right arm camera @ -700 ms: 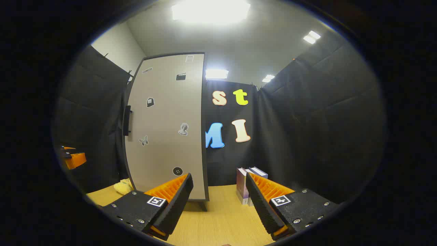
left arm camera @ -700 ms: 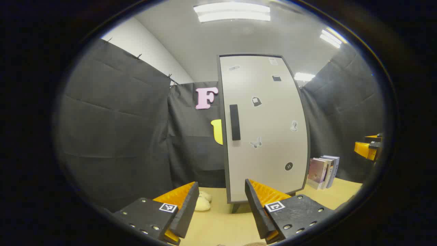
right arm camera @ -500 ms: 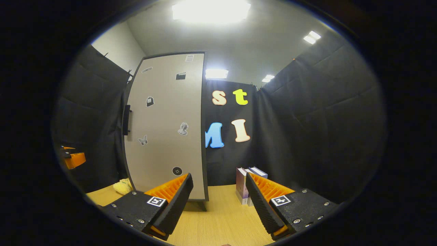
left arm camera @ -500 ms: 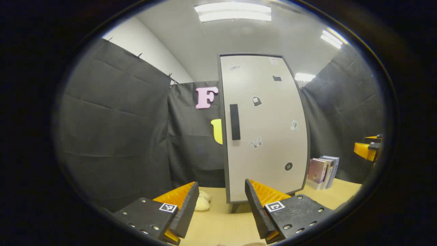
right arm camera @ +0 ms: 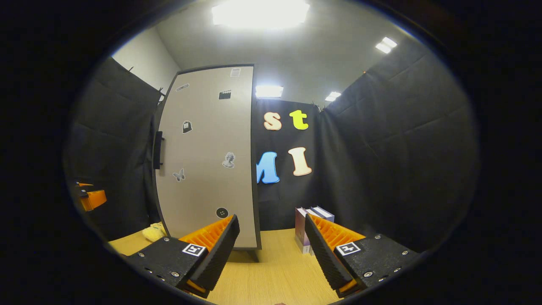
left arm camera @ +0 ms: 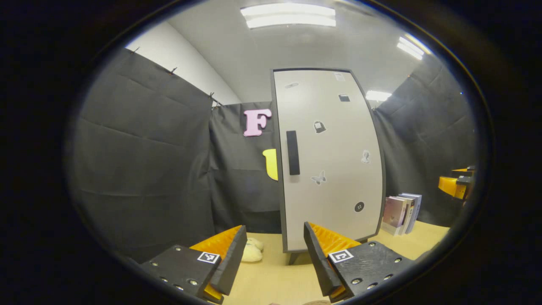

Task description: Open the cabinet door with the right hand, grasp the bottle in the cabinet with the left hand and place it on the coaster, then close the cabinet door with the right hand.

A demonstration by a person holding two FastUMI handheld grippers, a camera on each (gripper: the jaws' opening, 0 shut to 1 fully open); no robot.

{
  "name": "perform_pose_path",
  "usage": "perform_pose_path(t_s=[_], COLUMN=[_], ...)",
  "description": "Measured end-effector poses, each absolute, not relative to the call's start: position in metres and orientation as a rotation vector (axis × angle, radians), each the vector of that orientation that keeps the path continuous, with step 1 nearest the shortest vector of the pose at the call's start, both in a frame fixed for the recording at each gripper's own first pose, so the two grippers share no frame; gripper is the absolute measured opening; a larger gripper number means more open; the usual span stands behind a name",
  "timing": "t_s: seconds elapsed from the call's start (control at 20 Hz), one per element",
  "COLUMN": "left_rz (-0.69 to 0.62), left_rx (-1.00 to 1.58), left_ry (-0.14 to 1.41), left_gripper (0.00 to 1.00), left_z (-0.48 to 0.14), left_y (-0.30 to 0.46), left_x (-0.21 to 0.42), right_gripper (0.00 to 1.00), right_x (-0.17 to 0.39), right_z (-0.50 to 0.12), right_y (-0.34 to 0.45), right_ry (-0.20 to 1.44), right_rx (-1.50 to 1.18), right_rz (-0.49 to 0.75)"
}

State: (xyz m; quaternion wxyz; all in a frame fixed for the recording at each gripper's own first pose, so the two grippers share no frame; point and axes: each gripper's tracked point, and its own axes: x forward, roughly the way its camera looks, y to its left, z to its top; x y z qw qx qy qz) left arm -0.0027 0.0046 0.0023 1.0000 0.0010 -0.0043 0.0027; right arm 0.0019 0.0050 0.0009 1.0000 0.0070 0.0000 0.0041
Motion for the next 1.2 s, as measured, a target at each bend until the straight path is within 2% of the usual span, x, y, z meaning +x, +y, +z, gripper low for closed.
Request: perform_pose_path(t_s=[0.55, 1.2], left_rz=[0.027, 0.181], left_rx=[-0.006, 0.019], left_ry=[-0.019, -0.019], left_gripper=[0.77, 0.77], left_z=[0.008, 0.012], left_y=[0.019, 0.102], left_x=[-0.010, -0.056], right_gripper=[0.96, 0.95], right_x=[0.022, 0.076], right_z=[0.020, 0.078], right_y=[0.031, 0.140], right_ry=[-0.005, -0.077], right_rx=[0.041, 0.112], right_rz=[0.049, 0.242])
